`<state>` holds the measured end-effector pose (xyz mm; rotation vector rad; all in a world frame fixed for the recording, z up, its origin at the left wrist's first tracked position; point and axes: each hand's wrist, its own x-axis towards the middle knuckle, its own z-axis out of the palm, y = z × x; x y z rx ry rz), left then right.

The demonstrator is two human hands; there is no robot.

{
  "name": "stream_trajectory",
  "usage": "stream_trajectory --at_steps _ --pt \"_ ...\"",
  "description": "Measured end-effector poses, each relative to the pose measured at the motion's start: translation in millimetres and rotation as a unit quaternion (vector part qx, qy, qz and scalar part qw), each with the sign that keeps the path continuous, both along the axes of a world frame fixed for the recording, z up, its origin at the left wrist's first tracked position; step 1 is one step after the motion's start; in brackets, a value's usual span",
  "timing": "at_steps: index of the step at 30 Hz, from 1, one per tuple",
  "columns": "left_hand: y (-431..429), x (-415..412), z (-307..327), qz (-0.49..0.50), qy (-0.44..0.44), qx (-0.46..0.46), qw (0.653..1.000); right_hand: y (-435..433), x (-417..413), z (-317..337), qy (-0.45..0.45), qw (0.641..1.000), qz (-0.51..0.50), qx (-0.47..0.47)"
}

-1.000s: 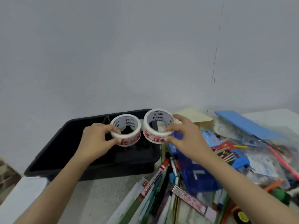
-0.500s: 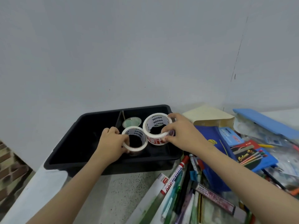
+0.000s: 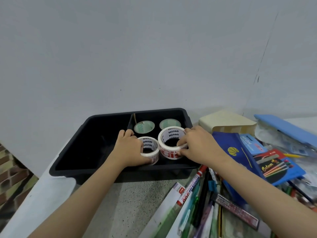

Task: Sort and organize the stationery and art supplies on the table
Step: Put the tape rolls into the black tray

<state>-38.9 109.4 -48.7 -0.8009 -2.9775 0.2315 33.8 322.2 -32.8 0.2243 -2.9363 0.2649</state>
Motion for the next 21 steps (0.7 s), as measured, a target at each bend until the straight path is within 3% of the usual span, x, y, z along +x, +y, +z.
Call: stream_trajectory --at_steps 10,15,21 --pt "4 -8 -9 0.015 -0.008 -0.020 1.000 -11 3 1 0.014 1.000 -0.004 0.016" --pt "2 -7 -6 0.022 -0.058 -0.014 0.998 -12 -6 2 0.027 0.998 -0.030 -0.051" --pt "3 -21 -2 -0.005 -0.007 0.132 0.991 0 -19 16 0.045 0.983 -0.036 -0.175"
